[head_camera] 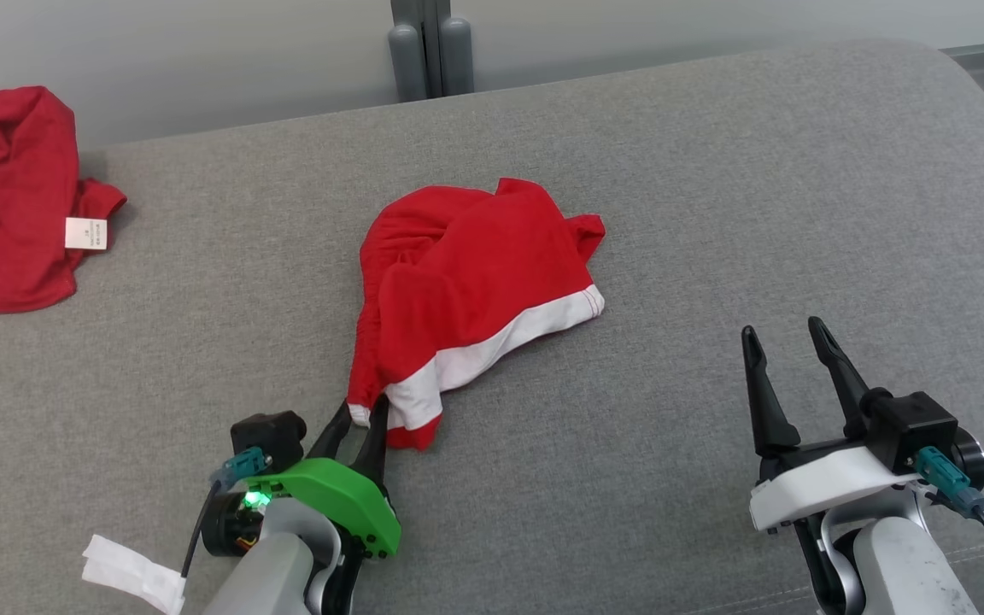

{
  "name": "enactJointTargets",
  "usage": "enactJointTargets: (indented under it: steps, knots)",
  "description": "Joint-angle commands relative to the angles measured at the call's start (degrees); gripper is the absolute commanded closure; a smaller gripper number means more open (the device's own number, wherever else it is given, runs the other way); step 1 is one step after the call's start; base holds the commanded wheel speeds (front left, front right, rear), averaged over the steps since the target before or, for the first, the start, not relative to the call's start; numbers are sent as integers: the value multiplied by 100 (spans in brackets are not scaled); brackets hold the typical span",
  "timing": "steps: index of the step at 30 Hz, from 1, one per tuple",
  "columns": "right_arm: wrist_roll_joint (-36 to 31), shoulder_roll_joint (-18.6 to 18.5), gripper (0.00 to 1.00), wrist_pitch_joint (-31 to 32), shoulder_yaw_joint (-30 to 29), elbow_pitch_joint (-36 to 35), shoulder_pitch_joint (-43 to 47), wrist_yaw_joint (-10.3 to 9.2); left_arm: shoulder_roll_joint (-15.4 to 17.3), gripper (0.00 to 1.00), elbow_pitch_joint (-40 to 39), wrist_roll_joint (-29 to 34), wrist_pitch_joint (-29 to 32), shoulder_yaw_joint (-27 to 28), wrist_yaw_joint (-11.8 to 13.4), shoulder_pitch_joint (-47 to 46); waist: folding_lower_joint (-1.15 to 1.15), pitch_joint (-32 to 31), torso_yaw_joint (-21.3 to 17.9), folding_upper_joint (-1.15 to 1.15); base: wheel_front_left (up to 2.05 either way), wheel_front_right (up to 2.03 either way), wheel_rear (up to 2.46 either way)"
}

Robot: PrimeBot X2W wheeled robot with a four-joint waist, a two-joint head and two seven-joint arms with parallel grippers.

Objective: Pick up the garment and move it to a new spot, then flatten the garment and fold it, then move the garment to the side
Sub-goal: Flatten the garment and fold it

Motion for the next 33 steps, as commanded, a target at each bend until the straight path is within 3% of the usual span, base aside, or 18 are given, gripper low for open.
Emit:
enactJointTargets:
  steps: [1,9,11,15,26,33]
  knots:
    - [-1,-13,0,-1,-15,-24,8,-8,56,50,21,8,3,-33,-35,88,0,13,13,0,0,0,0]
    - [-138,-13,0,-1,125,58,-138,-8,76,80,128,-58,17,-167,-82,-11,0,106,53,0,0,0,0]
    - [-249,-12,0,-1,267,183,-247,-8,112,90,137,-30,9,-156,-78,-66,0,149,76,0,0,0,0]
    - [-416,-14,0,-1,570,701,-656,-8,159,100,101,51,1,-103,-13,-148,0,238,176,0,0,0,0]
    - [-407,-14,0,-1,884,3142,-2276,-9,91,100,-310,331,-6,-8,36,-223,0,481,615,0,0,0,0]
    - [-242,-17,0,-2,1105,4174,-2961,-9,54,100,-509,456,-1,2,22,-237,0,636,800,0,0,0,0]
